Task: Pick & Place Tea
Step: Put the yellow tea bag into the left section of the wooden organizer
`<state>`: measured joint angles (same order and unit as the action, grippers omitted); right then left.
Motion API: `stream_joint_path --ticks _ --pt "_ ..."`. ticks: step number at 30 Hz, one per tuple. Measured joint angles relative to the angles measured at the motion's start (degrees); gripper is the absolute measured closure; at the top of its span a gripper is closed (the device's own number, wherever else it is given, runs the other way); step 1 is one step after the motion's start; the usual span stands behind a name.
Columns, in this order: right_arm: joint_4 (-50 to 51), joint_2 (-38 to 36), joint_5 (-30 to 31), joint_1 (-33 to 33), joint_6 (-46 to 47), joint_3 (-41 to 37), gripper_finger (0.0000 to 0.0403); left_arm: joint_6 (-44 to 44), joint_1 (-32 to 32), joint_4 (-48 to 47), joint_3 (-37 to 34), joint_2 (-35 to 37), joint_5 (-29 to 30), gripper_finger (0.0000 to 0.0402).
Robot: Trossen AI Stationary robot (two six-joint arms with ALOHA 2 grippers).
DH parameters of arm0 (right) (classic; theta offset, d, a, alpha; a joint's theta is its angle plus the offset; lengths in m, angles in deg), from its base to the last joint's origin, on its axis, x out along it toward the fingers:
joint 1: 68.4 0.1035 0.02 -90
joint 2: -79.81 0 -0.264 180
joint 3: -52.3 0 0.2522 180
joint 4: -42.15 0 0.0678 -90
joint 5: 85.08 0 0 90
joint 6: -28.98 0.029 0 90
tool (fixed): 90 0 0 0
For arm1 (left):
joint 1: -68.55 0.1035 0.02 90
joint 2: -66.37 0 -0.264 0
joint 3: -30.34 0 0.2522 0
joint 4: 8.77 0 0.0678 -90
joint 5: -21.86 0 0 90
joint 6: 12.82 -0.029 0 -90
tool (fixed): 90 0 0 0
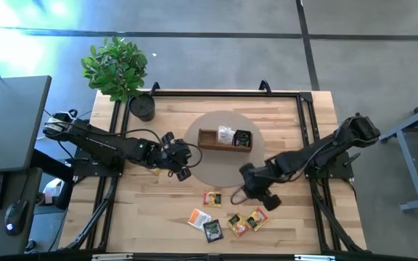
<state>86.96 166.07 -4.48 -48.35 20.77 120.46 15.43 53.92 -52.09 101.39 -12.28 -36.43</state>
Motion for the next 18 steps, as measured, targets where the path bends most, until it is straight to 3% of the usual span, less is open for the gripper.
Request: stream_joint_path --ticks 3,8,14,18 --pt "-3.7 0.0 -2.7 1.9 -0.6 -3.9 0.0237 0.0 0.0 -0.1 1.1 0.0 0.6 0.0318" --pt "-20.4 0.0 -5.4 6.8 0.2 -11.3 0.0224 0.0 0.0 0.0 2.0 0.0 0.1 0.0318" --pt "-39.6 0.0 -0.3 10.5 -2.5 -19.9 0.0223 -0.1 0.0 -0.1 2.0 0.0 1.2 0.0318" --pt "-42.8 2.5 0.0 11.1 -1.8 -20.6 0.0223 -0.1 0.0 -0.1 2.0 0.0 1.1 0.0318"
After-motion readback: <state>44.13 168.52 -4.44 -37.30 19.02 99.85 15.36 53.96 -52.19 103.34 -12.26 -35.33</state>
